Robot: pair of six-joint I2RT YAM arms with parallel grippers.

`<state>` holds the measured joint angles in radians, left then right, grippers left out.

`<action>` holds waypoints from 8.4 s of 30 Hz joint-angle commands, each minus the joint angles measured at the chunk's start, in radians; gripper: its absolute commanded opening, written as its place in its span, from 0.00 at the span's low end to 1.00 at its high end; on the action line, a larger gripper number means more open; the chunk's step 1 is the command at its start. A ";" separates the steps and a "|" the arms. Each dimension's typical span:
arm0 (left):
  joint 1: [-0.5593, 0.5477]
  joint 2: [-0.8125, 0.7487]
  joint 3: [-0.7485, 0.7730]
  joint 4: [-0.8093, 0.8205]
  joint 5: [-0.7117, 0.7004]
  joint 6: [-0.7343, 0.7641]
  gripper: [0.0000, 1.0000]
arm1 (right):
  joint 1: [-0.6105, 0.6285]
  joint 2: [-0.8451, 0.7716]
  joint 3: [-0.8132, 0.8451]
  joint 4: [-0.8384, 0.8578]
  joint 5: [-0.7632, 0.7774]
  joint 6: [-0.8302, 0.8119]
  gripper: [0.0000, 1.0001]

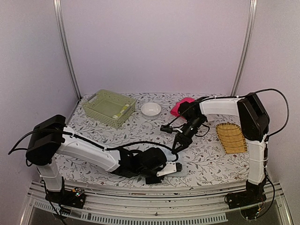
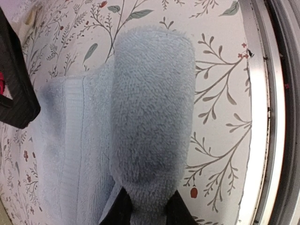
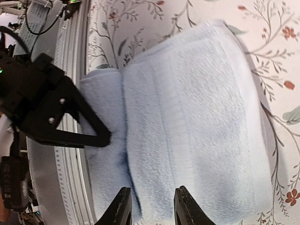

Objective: Roll the towels
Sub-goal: Roll the towel at the center of the board.

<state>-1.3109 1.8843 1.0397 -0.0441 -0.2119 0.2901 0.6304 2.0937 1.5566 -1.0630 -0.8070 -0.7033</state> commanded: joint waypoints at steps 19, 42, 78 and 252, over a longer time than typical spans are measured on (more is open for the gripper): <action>0.151 0.031 0.116 -0.261 0.545 -0.185 0.13 | 0.002 0.045 -0.014 0.130 0.127 0.112 0.32; 0.337 0.238 0.212 -0.321 0.871 -0.342 0.14 | 0.066 -0.686 -0.259 0.212 0.111 -0.053 0.52; 0.426 0.101 0.018 -0.099 0.835 -0.520 0.42 | 0.313 -0.305 -0.542 0.481 0.293 -0.037 0.13; 0.260 -0.035 -0.061 -0.089 0.368 -0.339 0.26 | 0.042 -0.569 -0.220 0.242 0.127 0.021 0.44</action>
<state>-1.1107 1.8217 0.9871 -0.0433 0.0196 0.0250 0.6689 1.5616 1.4391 -0.9688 -0.7639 -0.7181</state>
